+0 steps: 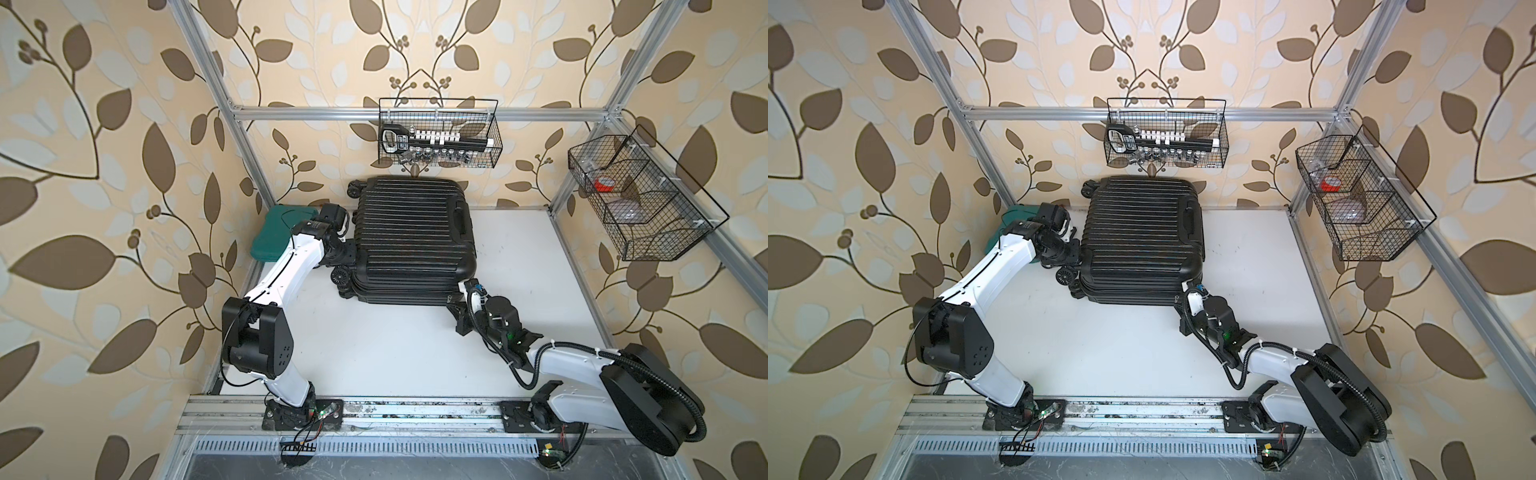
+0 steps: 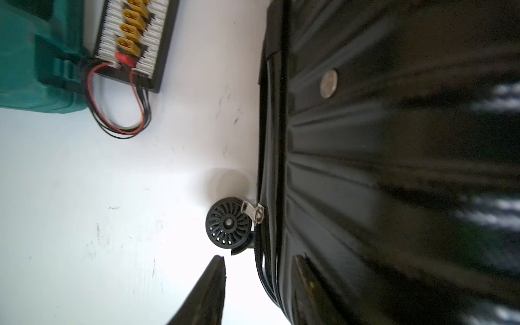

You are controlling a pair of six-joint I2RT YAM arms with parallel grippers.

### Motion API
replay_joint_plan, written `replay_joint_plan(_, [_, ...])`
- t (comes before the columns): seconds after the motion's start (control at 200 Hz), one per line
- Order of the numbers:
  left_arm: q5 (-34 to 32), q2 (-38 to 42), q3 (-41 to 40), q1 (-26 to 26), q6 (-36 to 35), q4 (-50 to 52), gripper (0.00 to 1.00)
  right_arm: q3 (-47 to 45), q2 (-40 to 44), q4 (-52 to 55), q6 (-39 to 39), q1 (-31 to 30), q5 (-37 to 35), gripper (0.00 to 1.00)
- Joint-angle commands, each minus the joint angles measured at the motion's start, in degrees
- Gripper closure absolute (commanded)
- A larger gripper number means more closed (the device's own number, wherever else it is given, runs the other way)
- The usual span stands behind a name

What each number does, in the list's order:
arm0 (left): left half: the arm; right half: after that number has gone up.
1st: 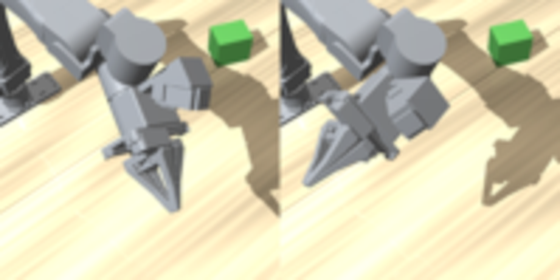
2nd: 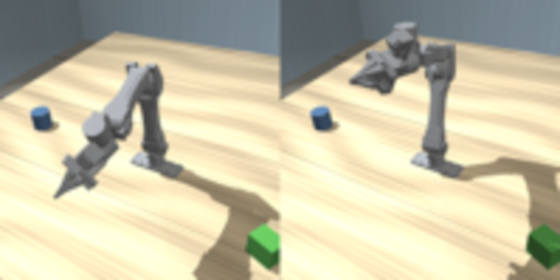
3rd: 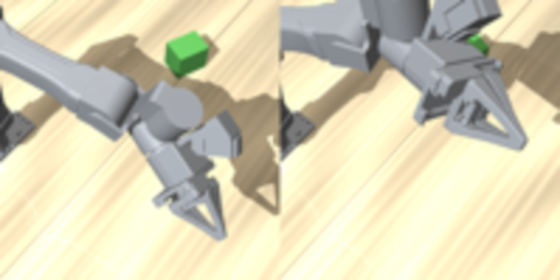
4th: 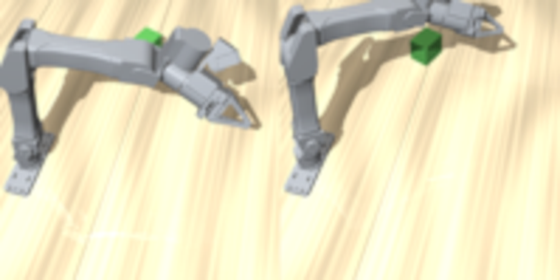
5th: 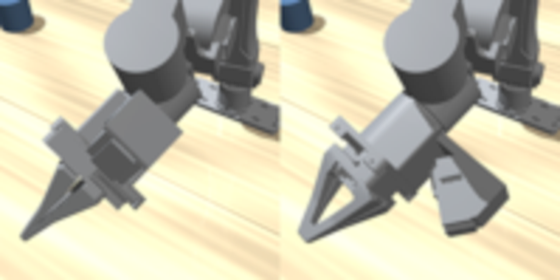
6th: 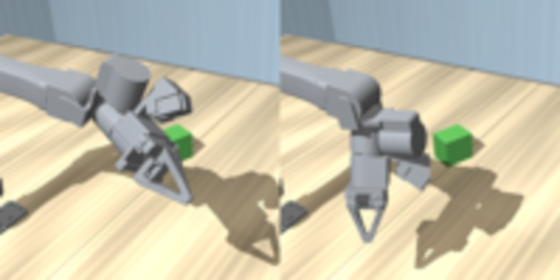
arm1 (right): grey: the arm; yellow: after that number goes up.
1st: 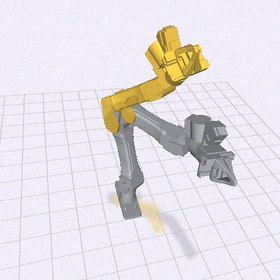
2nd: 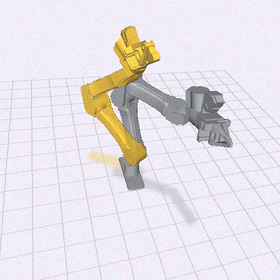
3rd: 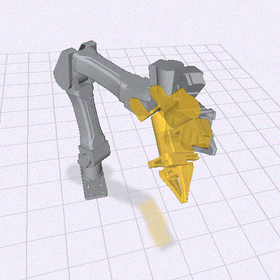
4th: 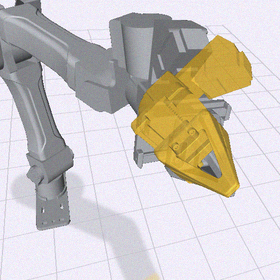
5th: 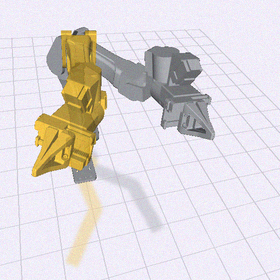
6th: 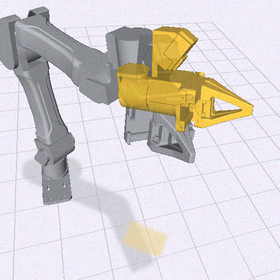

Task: Close the suitcase zippers
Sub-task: Zip the zipper on the suitcase.

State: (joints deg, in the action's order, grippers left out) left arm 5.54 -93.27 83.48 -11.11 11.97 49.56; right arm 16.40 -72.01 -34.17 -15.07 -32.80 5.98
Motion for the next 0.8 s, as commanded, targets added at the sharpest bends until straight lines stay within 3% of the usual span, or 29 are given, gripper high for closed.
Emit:
replay_joint_plan(0.0, [21.0,-0.4,0.1,-2.6,-2.6,0.9,0.59,3.1,-0.3,-1.0,1.3,-0.7,5.5,1.00])
replay_joint_plan(0.465, [22.5,1.2,-4.3,-14.2,4.3,-5.8,0.58,7.1,-3.0,-0.7,3.9,-6.7,5.8,1.00])
replay_joint_plan(0.795, [23.0,1.5,-8.1,-20.3,9.5,-13.4,0.58,12.1,-8.7,-1.7,3.9,-17.3,2.8,1.00])
